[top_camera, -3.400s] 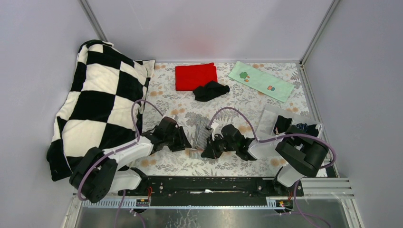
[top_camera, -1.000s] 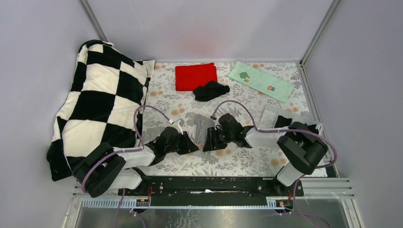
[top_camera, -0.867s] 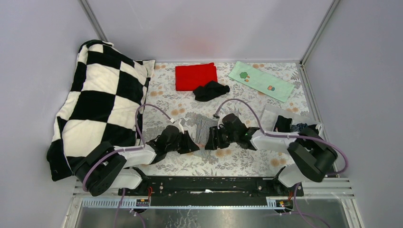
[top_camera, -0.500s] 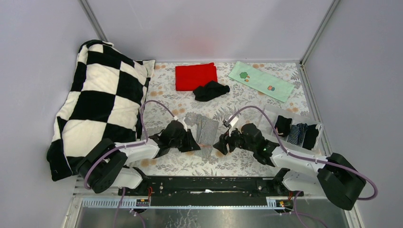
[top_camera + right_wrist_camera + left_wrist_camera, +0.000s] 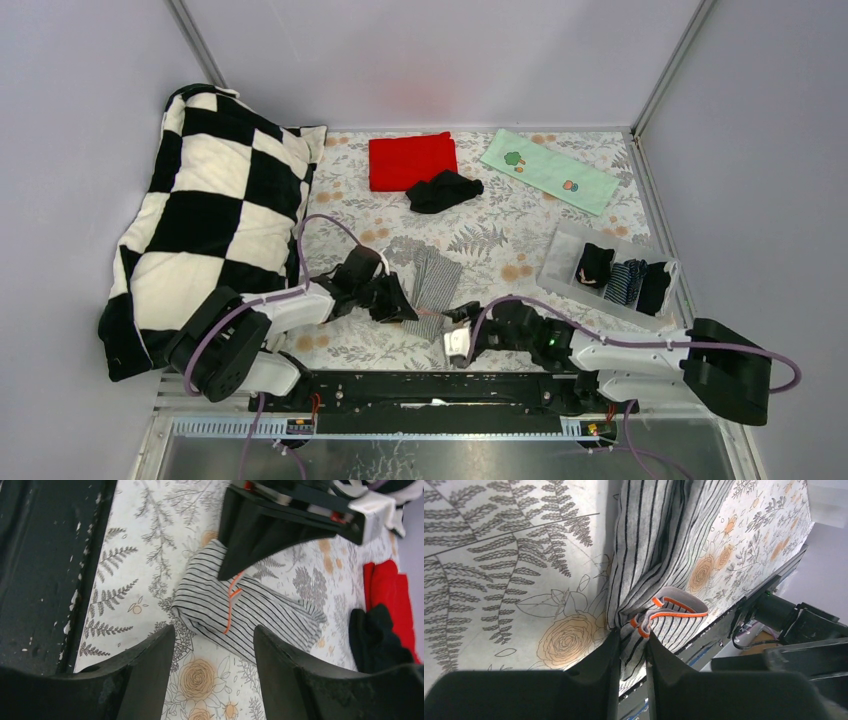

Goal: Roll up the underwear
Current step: Roll the underwear to the center of the board.

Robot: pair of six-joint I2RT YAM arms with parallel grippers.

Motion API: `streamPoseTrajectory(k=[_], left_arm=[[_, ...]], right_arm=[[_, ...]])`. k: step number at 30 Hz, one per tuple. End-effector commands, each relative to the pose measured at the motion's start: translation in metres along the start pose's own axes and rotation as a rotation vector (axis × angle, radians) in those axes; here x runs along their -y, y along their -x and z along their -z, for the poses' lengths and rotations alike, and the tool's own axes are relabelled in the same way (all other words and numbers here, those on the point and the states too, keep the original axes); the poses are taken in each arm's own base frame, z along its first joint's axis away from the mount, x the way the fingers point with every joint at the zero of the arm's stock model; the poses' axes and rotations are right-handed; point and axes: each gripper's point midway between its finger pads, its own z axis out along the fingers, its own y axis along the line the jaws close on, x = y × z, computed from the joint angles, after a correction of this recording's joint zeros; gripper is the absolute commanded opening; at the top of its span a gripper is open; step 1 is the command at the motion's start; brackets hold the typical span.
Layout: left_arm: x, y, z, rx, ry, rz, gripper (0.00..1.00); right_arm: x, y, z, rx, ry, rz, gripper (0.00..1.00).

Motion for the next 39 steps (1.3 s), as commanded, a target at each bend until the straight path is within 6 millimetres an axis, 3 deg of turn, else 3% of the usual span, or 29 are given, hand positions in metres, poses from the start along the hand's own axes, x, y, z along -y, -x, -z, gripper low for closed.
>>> streamPoseTrajectory(k=[1, 6, 12, 24, 28, 30, 32, 35, 37, 39], left_arm=[[0.001, -0.008, 0.006, -0.079, -0.005, 0.058, 0.00], [-0.003, -0.006, 0.005, -0.085, 0.002, 0.078, 0.00], [0.000, -0.003, 0.007, -0.087, -0.016, 0.091, 0.00], [0.000, -0.005, 0.009, -0.100, -0.031, 0.097, 0.00], [0.000, -0.006, 0.009, -0.104, -0.034, 0.099, 0.00], [-0.001, -0.007, 0.009, -0.104, -0.036, 0.097, 0.00], [-0.001, -0.007, 0.010, -0.102, -0.037, 0.098, 0.00], [0.000, -0.003, 0.013, -0.085, -0.040, 0.099, 0.02], [0.001, 0.001, 0.015, -0.063, -0.040, 0.099, 0.09], [0.001, 0.007, 0.018, -0.034, -0.030, 0.099, 0.30]], right_arm=[[0.001, 0.008, -0.011, -0.014, 0.005, 0.256, 0.66], [-0.004, 0.020, -0.025, -0.003, 0.003, 0.336, 0.66], [-0.014, 0.014, -0.046, -0.048, -0.003, 0.410, 0.66], [-0.010, -0.024, -0.055, -0.192, -0.072, 0.483, 0.62], [-0.012, -0.030, -0.056, -0.198, -0.085, 0.456, 0.49], [-0.011, -0.032, -0.056, -0.205, -0.107, 0.438, 0.37], [-0.008, -0.032, -0.054, -0.197, -0.141, 0.409, 0.15], [-0.012, -0.028, -0.053, -0.160, -0.141, 0.349, 0.02], [-0.017, -0.024, -0.052, -0.127, -0.133, 0.297, 0.00], [-0.021, -0.021, -0.050, -0.098, -0.127, 0.232, 0.00]])
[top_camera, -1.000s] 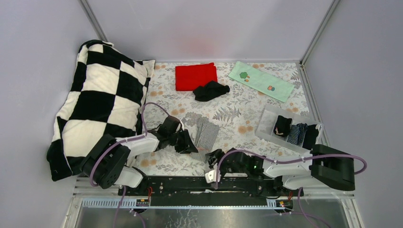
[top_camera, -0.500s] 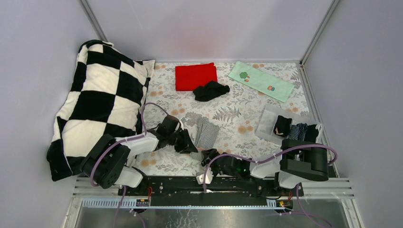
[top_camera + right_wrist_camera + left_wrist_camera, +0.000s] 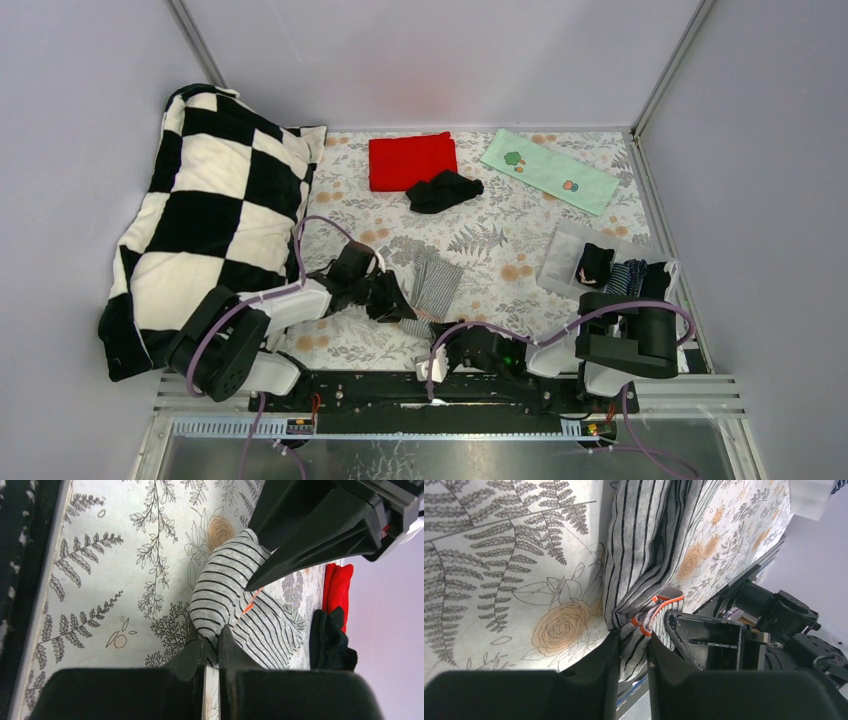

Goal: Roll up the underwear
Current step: Roll the underwear to the center of the board.

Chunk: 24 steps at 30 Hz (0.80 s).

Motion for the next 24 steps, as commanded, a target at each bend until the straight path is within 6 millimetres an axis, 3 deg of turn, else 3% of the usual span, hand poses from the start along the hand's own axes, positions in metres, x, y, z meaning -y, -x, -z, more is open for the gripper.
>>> streamPoseTrajectory(k=[1, 4, 8, 14, 24], left_arm=[[0.000, 0.010, 0.010, 0.059, 0.021, 0.020, 0.39], [0.004, 0.019, 0.018, 0.118, 0.029, 0.014, 0.55], [0.009, 0.033, 0.030, 0.205, 0.054, -0.015, 0.62], [0.017, 0.041, 0.042, 0.275, 0.047, -0.062, 0.65], [0.015, 0.035, 0.038, 0.243, 0.027, -0.099, 0.65]], right_arm=[[0.001, 0.016, 0.007, 0.085, -0.029, -0.176, 0.00], [-0.001, 0.023, 0.010, 0.132, -0.027, -0.303, 0.00], [0.001, 0.028, 0.015, 0.192, -0.048, -0.489, 0.00], [0.008, 0.032, 0.017, 0.255, -0.063, -0.770, 0.02], [0.019, 0.022, 0.018, 0.318, -0.084, -1.183, 0.03]])
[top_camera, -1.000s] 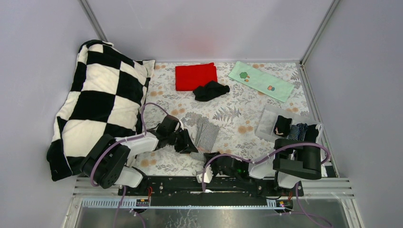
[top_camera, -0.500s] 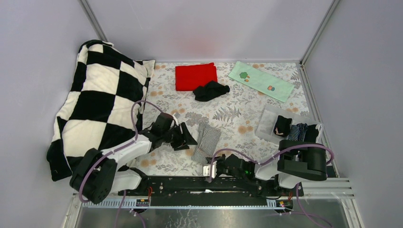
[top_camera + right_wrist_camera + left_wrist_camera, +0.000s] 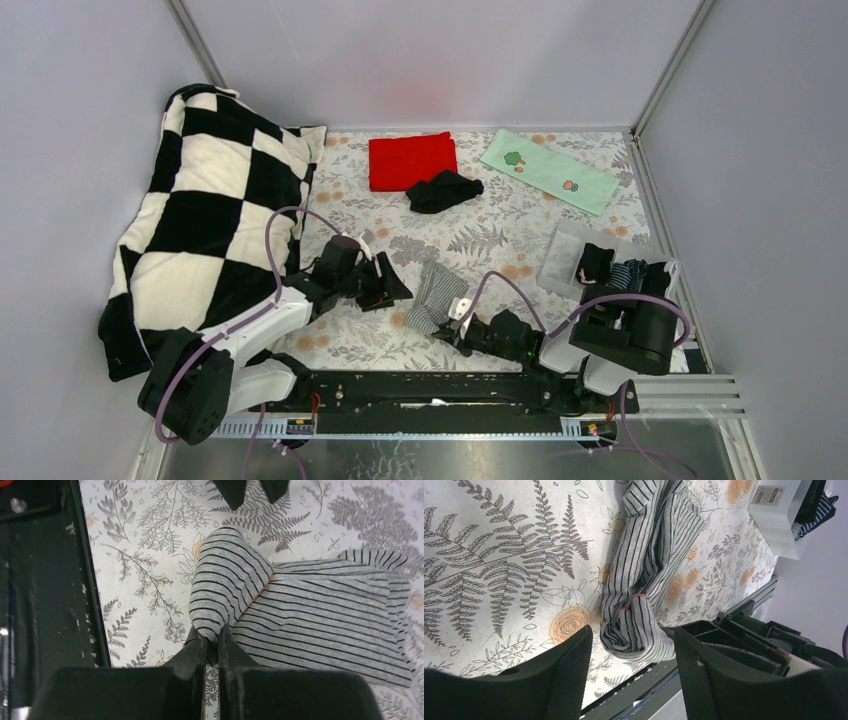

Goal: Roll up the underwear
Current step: Roll the underwear to the center of the board.

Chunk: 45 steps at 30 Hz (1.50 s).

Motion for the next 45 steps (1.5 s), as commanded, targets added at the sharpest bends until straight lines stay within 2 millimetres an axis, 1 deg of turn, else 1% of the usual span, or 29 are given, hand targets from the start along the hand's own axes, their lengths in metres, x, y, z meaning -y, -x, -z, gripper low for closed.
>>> streamPoseTrajectory(k=[1, 6, 11, 17, 21, 26, 31, 33, 38, 45], left_arm=[[-0.002, 0.003, 0.000, 0.008, 0.003, -0.029, 0.65], [-0.004, 0.003, 0.000, 0.012, 0.007, -0.030, 0.65], [-0.005, 0.002, -0.002, 0.009, 0.002, -0.032, 0.65], [-0.007, -0.002, -0.006, -0.013, -0.006, -0.042, 0.66], [-0.010, -0.002, -0.012, -0.023, -0.002, -0.048, 0.66], [-0.009, -0.001, -0.017, -0.033, -0.017, -0.054, 0.66], [-0.004, -0.002, -0.022, -0.041, -0.048, -0.063, 0.66], [0.000, -0.002, -0.024, -0.043, -0.064, -0.078, 0.66], [0.004, -0.004, -0.030, -0.059, -0.081, -0.104, 0.67], [-0.001, -0.011, -0.044, -0.085, -0.059, -0.122, 0.67]], right_arm=[[0.001, 0.022, -0.003, 0.100, 0.005, -0.273, 0.03], [0.006, 0.019, -0.004, 0.090, -0.017, -0.463, 0.03], [0.016, 0.014, -0.002, 0.090, -0.080, -0.668, 0.02], [0.023, 0.003, 0.000, 0.072, -0.151, -0.861, 0.01], [0.033, -0.009, 0.001, 0.047, -0.243, -0.935, 0.00], [0.041, -0.028, 0.006, -0.037, -0.368, -1.013, 0.00], [0.049, -0.046, 0.014, -0.140, -0.492, -1.041, 0.00], [0.052, -0.049, 0.015, -0.179, -0.528, -1.050, 0.01], [0.054, -0.058, 0.017, -0.274, -0.575, -1.085, 0.02], [0.057, -0.073, 0.022, -0.431, -0.580, -1.166, 0.06]])
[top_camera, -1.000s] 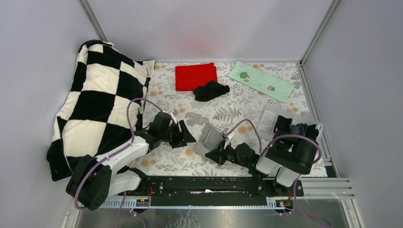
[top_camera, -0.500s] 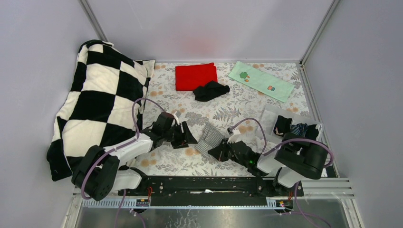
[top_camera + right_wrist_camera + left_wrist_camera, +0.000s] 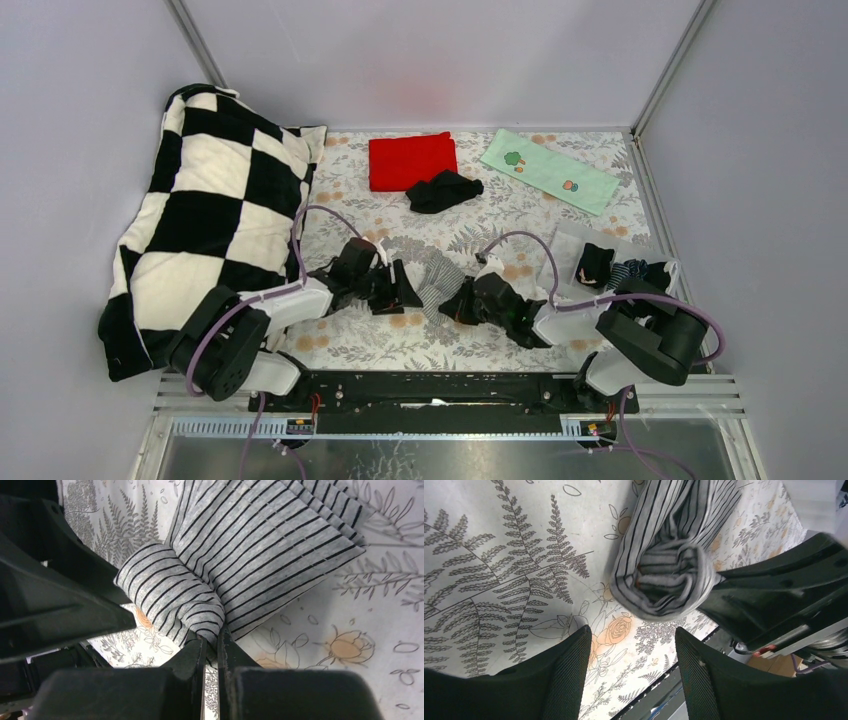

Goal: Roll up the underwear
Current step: Roll the underwear to the center of the board.

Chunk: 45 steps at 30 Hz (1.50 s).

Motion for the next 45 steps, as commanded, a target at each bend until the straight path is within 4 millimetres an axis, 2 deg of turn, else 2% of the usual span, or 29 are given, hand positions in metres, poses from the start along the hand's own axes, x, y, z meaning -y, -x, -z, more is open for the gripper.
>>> streamPoseTrajectory(k=[1, 6, 11, 17, 24, 37, 45], left_arm=[[0.009, 0.008, -0.009, 0.025, -0.035, -0.061, 0.67], [0.016, 0.016, -0.013, 0.058, -0.061, -0.064, 0.67], [0.023, 0.029, -0.015, 0.104, -0.083, -0.083, 0.67], [0.015, 0.033, -0.026, 0.124, -0.067, -0.076, 0.67], [0.013, 0.034, -0.037, 0.137, -0.053, -0.088, 0.67], [-0.020, 0.026, -0.037, 0.167, 0.057, -0.107, 0.66], [-0.031, 0.039, -0.034, 0.229, 0.129, -0.128, 0.67]], right_arm=[[0.056, -0.018, 0.005, -0.161, -0.231, -0.015, 0.06], [0.066, -0.021, 0.008, -0.253, -0.264, -0.044, 0.07], [0.068, -0.025, 0.008, -0.318, -0.257, -0.065, 0.08], [0.068, -0.027, 0.010, -0.411, -0.248, -0.026, 0.10], [0.084, -0.028, 0.016, -0.533, -0.299, 0.037, 0.11], [0.101, -0.010, 0.019, -0.631, -0.349, 0.089, 0.15], [0.106, -0.009, 0.021, -0.681, -0.364, 0.109, 0.15]])
